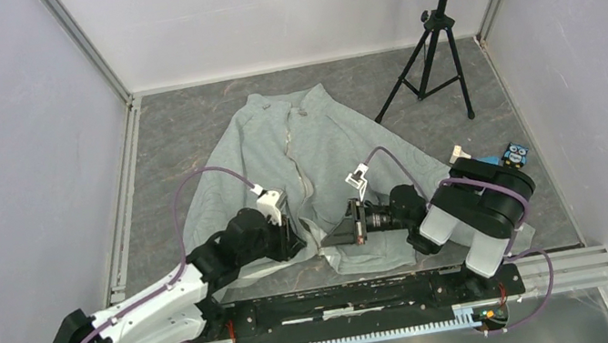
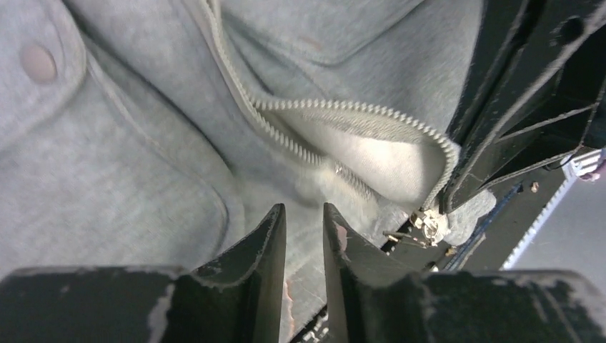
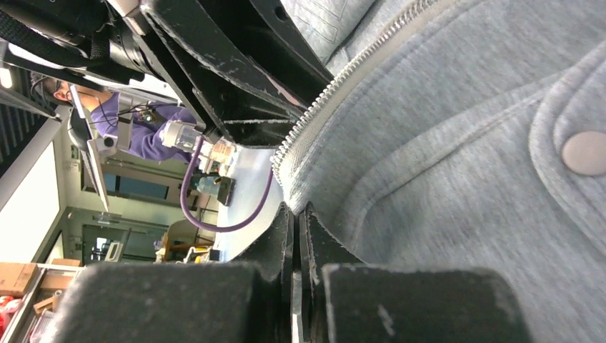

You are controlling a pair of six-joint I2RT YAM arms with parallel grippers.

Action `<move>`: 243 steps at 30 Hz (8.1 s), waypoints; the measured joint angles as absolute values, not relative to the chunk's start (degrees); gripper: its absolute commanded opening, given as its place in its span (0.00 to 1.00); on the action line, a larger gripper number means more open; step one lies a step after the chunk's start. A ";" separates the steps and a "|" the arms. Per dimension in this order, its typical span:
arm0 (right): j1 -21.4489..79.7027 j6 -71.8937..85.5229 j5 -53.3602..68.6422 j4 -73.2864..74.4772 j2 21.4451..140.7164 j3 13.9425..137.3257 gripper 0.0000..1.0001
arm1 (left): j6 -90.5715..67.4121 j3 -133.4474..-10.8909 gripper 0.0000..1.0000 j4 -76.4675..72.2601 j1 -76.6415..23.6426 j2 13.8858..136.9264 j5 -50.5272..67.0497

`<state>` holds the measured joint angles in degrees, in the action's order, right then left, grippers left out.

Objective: Zip up the jacket

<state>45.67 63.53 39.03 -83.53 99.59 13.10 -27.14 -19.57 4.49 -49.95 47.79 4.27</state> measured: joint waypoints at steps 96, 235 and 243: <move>41.89 55.07 50.43 -82.74 99.83 12.84 0.00 | -17.19 -6.74 0.02 -21.26 -50.33 40.12 15.11; 44.64 47.44 42.50 -84.60 98.80 14.37 0.01 | -37.06 -0.69 0.18 -31.38 -50.24 35.81 17.34; 44.91 47.53 39.94 -84.66 98.78 14.04 0.00 | -44.88 -0.73 0.49 -23.62 -50.30 31.55 11.20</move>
